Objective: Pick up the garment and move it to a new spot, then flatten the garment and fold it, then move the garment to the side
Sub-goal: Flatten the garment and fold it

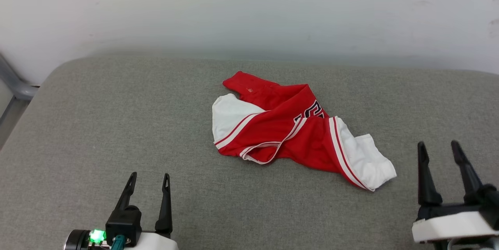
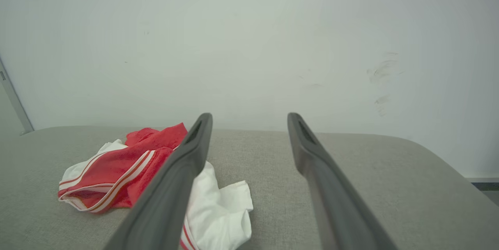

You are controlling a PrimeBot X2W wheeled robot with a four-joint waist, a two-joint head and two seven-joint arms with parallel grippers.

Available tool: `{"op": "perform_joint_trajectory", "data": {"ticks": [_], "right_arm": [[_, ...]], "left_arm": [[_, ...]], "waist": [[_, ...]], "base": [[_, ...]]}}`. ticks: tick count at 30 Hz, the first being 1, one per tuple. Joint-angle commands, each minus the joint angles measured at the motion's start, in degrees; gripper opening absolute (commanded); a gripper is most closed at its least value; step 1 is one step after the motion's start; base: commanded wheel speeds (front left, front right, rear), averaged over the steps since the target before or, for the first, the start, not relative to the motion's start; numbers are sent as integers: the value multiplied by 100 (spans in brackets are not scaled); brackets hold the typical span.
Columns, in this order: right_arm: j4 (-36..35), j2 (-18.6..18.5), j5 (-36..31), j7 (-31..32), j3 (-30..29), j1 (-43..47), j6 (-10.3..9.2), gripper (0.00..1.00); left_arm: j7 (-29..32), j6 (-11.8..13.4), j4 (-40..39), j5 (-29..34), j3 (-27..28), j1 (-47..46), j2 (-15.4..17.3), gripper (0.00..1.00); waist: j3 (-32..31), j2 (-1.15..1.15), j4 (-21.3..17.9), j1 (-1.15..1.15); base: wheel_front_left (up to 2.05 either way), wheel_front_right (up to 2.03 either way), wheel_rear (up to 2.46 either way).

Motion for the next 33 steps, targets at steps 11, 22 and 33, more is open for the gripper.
{"op": "perform_joint_trajectory", "data": {"ticks": [11, 22, 33], "right_arm": [[-261, -761, -255, -13, 120, -1841, -4, 100], [853, -2698, 1561, 2158, 2027, -3159, -5, 100], [698, -4090, 3262, 5166, 3728, -3664, -5, 100]], "left_arm": [[-15, -48, -83, 88, 37, -344, -116, 100], [-15, -63, -202, 106, 24, -650, -199, 100], [-15, -41, -336, 124, -64, -911, -291, 100]], "waist": [[534, 0, 149, 0], [1051, 0, 337, 0], [1523, 0, 564, 0]], "base": [[0, 0, 0], [0, 0, 0], [0, 0, 0]]}}
